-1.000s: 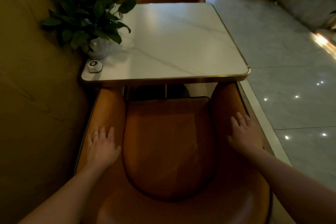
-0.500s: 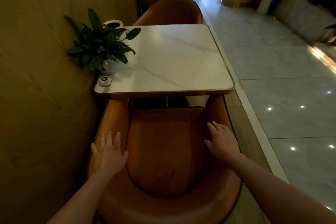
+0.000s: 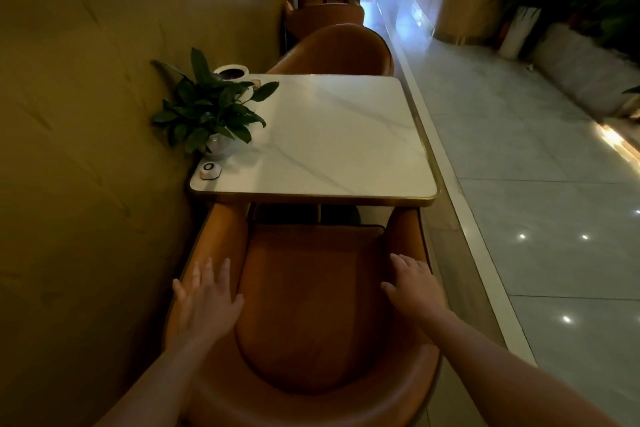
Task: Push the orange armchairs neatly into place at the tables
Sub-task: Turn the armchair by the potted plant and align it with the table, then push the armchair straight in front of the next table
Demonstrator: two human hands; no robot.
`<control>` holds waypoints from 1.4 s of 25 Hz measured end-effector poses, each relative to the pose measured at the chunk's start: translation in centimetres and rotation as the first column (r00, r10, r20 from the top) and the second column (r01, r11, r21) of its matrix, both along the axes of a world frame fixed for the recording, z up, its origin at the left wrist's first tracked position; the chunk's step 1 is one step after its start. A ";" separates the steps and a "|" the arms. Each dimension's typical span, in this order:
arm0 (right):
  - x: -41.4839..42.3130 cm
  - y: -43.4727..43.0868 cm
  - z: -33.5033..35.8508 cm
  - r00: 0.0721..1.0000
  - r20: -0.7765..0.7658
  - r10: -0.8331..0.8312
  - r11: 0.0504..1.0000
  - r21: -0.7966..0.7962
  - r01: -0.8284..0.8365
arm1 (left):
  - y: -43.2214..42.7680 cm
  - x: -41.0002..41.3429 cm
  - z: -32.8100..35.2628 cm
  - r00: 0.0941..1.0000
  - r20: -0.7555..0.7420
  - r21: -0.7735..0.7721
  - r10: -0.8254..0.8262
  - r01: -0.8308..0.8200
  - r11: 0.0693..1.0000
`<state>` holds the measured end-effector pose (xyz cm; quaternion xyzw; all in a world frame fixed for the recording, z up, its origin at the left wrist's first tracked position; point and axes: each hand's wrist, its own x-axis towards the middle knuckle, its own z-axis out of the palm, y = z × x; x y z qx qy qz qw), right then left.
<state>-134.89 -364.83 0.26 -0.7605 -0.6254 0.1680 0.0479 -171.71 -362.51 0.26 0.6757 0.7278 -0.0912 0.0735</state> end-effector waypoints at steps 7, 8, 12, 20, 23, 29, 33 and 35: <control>1.0 2.1 2.8 0.998 -0.035 -0.044 0.999 0.027 0.045 | 2.7 4.4 2.2 0.996 0.050 -0.015 -0.070 0.071 0.997; 1.6 2.3 3.1 0.998 -0.042 -0.041 0.999 0.023 0.042 | 2.9 5.4 2.6 0.996 0.057 -0.018 -0.072 0.073 0.997; 5.3 3.1 3.4 0.996 -0.086 -0.017 0.999 0.044 0.021 | 4.1 10.4 3.3 0.995 0.069 -0.005 -0.065 0.065 0.998; 21.3 4.6 4.1 0.984 -0.139 0.109 0.994 0.044 -0.104 | 4.3 29.2 3.7 0.990 0.139 0.004 0.019 -0.020 1.000; 28.0 5.8 5.6 0.986 -0.115 0.117 0.992 0.069 -0.109 | 5.6 36.2 4.6 0.985 0.171 0.033 0.005 -0.010 0.999; 37.6 10.6 7.4 0.989 -0.105 0.100 0.992 0.085 -0.091 | 11.3 46.0 6.8 0.989 0.138 0.091 -0.043 0.031 0.995; 42.4 16.9 7.9 0.988 -0.109 0.110 0.990 0.099 -0.099 | 17.7 52.0 6.9 0.989 0.135 0.100 -0.063 0.049 0.994; 44.5 21.1 8.2 0.988 -0.105 0.115 0.988 0.118 -0.102 | 21.6 54.6 6.5 0.988 0.140 0.092 -0.064 0.052 0.994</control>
